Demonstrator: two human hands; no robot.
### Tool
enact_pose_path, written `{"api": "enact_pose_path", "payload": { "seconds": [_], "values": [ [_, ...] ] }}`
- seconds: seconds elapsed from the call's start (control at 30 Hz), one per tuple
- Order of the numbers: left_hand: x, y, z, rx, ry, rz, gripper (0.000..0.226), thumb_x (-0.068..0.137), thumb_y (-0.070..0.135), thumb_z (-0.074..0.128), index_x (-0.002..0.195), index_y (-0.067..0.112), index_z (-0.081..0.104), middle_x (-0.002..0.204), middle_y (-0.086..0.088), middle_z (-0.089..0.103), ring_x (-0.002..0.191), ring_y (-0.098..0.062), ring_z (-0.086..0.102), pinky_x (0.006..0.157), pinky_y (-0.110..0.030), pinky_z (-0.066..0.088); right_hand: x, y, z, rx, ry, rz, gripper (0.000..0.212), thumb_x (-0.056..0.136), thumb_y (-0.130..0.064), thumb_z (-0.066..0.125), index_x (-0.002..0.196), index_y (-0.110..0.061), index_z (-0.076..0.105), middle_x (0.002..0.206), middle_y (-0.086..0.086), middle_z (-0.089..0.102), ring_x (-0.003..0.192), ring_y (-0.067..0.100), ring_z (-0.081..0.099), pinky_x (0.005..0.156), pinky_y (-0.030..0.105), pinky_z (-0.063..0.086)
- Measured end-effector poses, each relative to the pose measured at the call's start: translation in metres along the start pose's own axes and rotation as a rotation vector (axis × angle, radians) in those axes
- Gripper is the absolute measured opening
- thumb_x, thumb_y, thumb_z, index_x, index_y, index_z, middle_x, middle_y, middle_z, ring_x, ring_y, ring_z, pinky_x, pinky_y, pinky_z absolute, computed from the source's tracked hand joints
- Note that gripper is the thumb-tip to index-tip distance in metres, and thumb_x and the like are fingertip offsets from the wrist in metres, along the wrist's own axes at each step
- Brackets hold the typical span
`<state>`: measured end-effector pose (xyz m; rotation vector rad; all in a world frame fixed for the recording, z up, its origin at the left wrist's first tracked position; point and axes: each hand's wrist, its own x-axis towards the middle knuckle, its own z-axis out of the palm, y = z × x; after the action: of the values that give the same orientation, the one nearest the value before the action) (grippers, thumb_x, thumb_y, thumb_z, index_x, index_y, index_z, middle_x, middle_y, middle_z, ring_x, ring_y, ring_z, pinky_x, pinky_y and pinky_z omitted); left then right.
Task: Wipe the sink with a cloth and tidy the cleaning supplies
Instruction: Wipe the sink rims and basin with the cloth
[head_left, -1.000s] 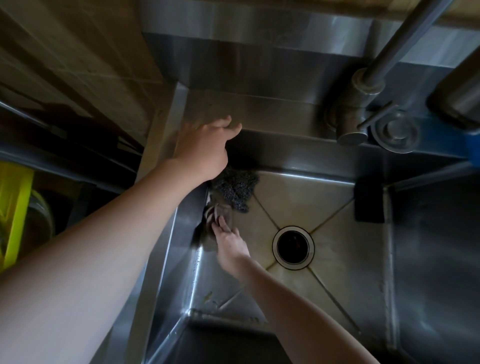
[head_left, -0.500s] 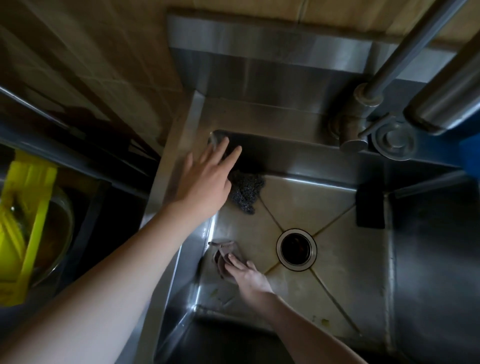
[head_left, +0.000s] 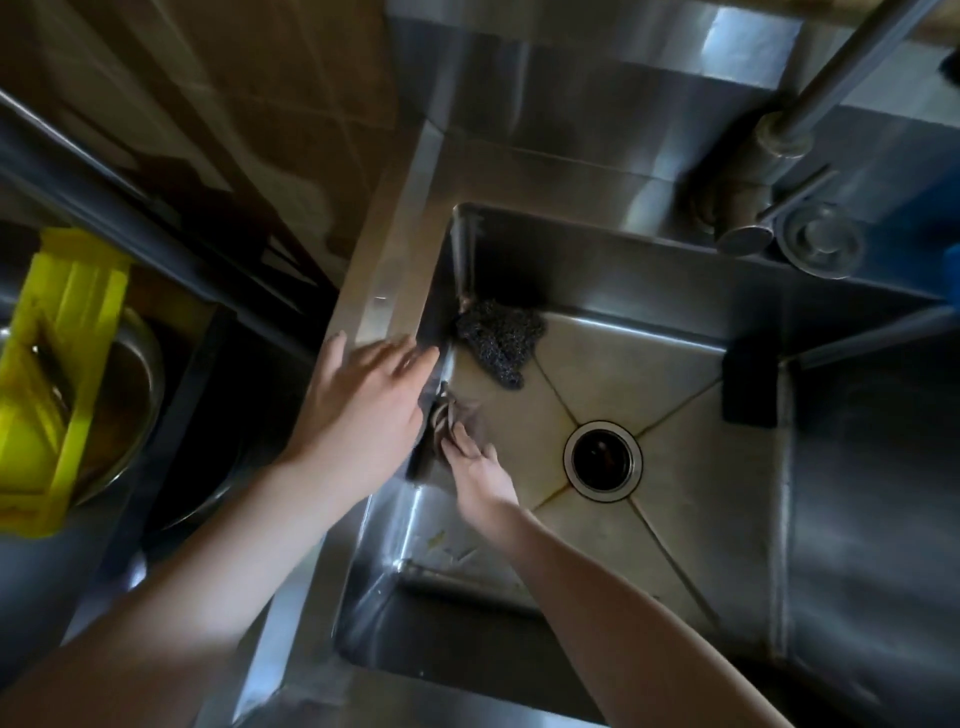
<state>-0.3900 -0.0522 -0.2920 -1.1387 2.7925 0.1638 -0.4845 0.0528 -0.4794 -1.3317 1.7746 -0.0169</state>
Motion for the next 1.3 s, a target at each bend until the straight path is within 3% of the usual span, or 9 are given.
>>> {"api": "enact_pose_path", "payload": {
  "seconds": [0.17, 0.37, 0.43, 0.57, 0.73, 0.87, 1.13, 1.2, 1.3],
  "values": [
    [-0.008, -0.006, 0.005, 0.015, -0.082, 0.011, 0.059, 0.088, 0.024, 0.050, 0.144, 0.017, 0.032, 0.152, -0.004, 0.030, 0.139, -0.017, 0.030, 0.111, -0.047, 0.012, -0.049, 0.017, 0.034, -0.255, -0.167, -0.199, 0.054, 0.098, -0.007, 0.031, 0.147, -0.027, 0.023, 0.158, -0.012, 0.009, 0.130, 0.035, 0.030, 0.095, 0.048, 0.048],
    [-0.043, -0.005, 0.000, 0.016, -0.093, 0.003, 0.062, 0.082, 0.022, 0.061, 0.139, 0.012, 0.041, 0.150, -0.010, 0.034, 0.137, -0.025, 0.034, 0.107, -0.050, 0.029, -0.062, 0.041, 0.031, -0.261, -0.263, -0.337, 0.047, 0.098, -0.017, 0.037, 0.141, -0.034, 0.032, 0.157, -0.016, 0.013, 0.134, 0.033, 0.028, 0.101, 0.040, 0.043],
    [-0.056, -0.005, 0.001, -0.006, -0.079, -0.005, 0.061, 0.079, 0.021, 0.065, 0.136, 0.009, 0.046, 0.146, -0.013, 0.040, 0.134, -0.027, 0.039, 0.104, -0.051, 0.034, -0.051, 0.045, 0.020, -0.278, -0.237, -0.298, 0.055, 0.097, -0.010, 0.036, 0.144, -0.037, 0.028, 0.158, -0.017, 0.010, 0.139, 0.032, 0.025, 0.106, 0.035, 0.040],
    [-0.069, -0.003, 0.002, -0.063, -0.016, -0.044, 0.057, 0.074, 0.015, 0.070, 0.129, 0.007, 0.055, 0.138, -0.015, 0.049, 0.121, -0.029, 0.053, 0.098, -0.052, 0.039, -0.015, 0.034, -0.008, -0.416, -0.037, -0.180, 0.062, 0.095, -0.001, 0.033, 0.149, -0.029, 0.022, 0.160, -0.010, 0.008, 0.134, 0.031, 0.038, 0.097, 0.040, 0.050],
    [-0.079, -0.002, 0.005, -0.192, 0.071, -0.035, 0.053, 0.076, 0.008, 0.069, 0.126, 0.002, 0.056, 0.136, -0.016, 0.051, 0.114, -0.030, 0.058, 0.097, -0.052, 0.040, 0.030, 0.011, -0.043, -0.077, 0.115, 0.052, 0.072, 0.082, 0.010, 0.042, 0.145, -0.023, 0.035, 0.158, -0.009, 0.015, 0.132, 0.032, 0.035, 0.103, 0.039, 0.039],
    [-0.088, -0.002, 0.010, -0.216, 0.041, -0.017, 0.052, 0.075, 0.005, 0.066, 0.126, 0.001, 0.055, 0.135, -0.016, 0.052, 0.123, -0.031, 0.051, 0.102, -0.047, 0.038, 0.040, -0.002, -0.039, -0.039, 0.129, 0.098, 0.065, 0.087, 0.004, 0.044, 0.145, -0.023, 0.034, 0.159, -0.009, 0.012, 0.131, 0.034, 0.032, 0.100, 0.041, 0.042],
    [-0.083, -0.001, 0.009, -0.172, -0.082, -0.051, 0.060, 0.068, 0.006, 0.071, 0.125, 0.003, 0.057, 0.134, -0.014, 0.053, 0.122, -0.027, 0.053, 0.101, -0.052, 0.039, -0.044, 0.036, 0.026, -0.442, -0.197, -0.316, 0.074, 0.087, 0.005, 0.040, 0.145, -0.036, 0.018, 0.157, -0.015, 0.006, 0.123, 0.033, 0.036, 0.090, 0.046, 0.050],
    [-0.082, -0.002, 0.009, -0.154, -0.117, -0.036, 0.058, 0.078, 0.010, 0.061, 0.134, 0.008, 0.047, 0.143, -0.010, 0.043, 0.131, -0.023, 0.042, 0.108, -0.048, 0.030, -0.064, 0.049, 0.040, -0.534, -0.329, -0.505, 0.060, 0.093, -0.007, 0.041, 0.146, -0.030, 0.024, 0.158, -0.005, 0.011, 0.127, 0.035, 0.038, 0.095, 0.047, 0.046],
    [-0.082, -0.007, 0.014, -0.161, -0.129, -0.034, 0.058, 0.088, 0.017, 0.047, 0.143, 0.015, 0.032, 0.153, -0.003, 0.027, 0.140, -0.017, 0.025, 0.112, -0.043, 0.016, -0.071, 0.065, 0.046, -0.685, -0.373, -0.665, 0.064, 0.091, -0.008, 0.048, 0.148, -0.026, 0.024, 0.159, -0.001, 0.009, 0.118, 0.037, 0.044, 0.087, 0.045, 0.049]
  ]
}}
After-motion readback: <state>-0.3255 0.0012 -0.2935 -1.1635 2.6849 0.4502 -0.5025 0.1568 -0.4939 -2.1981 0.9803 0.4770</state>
